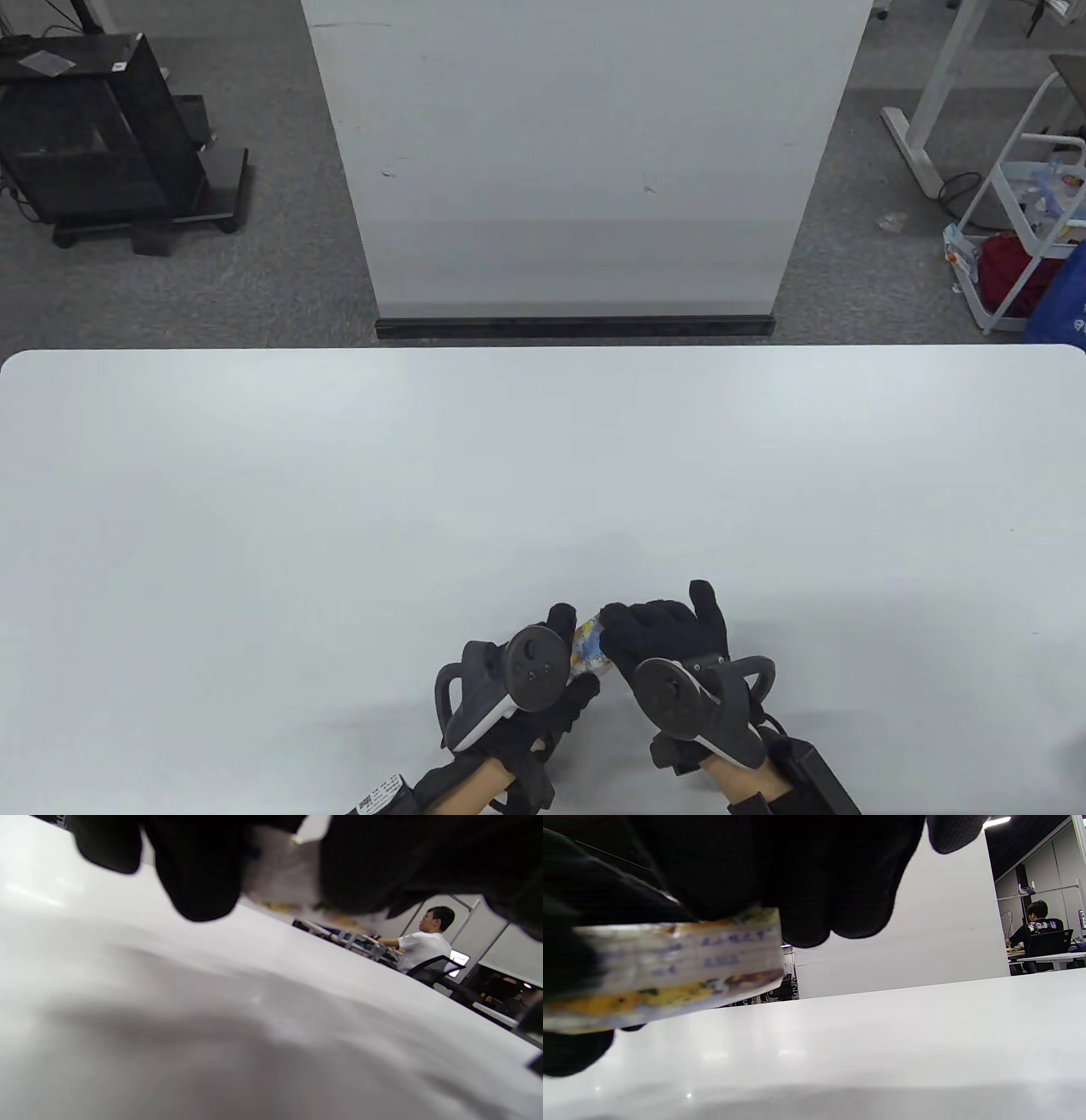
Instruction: Tear open small pack of tissues
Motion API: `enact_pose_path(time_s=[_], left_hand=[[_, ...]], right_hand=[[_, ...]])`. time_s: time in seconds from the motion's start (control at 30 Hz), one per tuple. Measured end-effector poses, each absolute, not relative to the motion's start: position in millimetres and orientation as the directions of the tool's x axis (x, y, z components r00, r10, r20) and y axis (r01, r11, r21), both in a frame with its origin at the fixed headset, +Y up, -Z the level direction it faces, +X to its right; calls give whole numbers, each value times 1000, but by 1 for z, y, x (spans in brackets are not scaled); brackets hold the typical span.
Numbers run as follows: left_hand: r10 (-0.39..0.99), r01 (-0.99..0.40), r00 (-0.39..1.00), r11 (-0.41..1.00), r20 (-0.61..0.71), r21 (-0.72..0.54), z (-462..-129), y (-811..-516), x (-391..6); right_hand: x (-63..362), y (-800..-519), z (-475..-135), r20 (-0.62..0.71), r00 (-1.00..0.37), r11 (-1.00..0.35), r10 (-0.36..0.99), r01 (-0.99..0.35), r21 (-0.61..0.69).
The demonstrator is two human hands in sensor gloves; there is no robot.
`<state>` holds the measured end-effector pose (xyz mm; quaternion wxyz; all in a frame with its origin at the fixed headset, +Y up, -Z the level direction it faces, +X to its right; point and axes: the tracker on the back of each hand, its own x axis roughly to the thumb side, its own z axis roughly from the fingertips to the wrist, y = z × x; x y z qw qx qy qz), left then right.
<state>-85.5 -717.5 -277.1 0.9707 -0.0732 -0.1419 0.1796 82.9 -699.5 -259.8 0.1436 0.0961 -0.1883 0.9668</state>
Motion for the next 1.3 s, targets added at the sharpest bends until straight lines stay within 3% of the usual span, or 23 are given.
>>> enact_pose_path(time_s=[0.37,0.5,0.67,0.8,1.07,1.3], left_hand=[[330,-295,912,940,243,-170,-284,-716,-93],[307,-293,934,951,179,-102,-298,-708,-113],[282,-282,959,959,31,5,-328,-702,-160],[240,-237,964,971,-116,40,-348,-708,-199],[217,-218,879,975,-424,45,-356,-723,-258],[179,-209,850,978,-496,-5,-354,-730,-278]], right_hand=[[97,-702,-266,191,-919,-862,345,-390,-323],[101,-705,-270,165,-939,-900,301,-337,-275],[100,-713,-273,150,-957,-954,247,-267,-135],[99,-715,-273,158,-961,-965,226,-243,-98],[97,-720,-273,170,-966,-978,197,-205,-34],[96,-720,-273,167,-968,-981,186,-191,-18]])
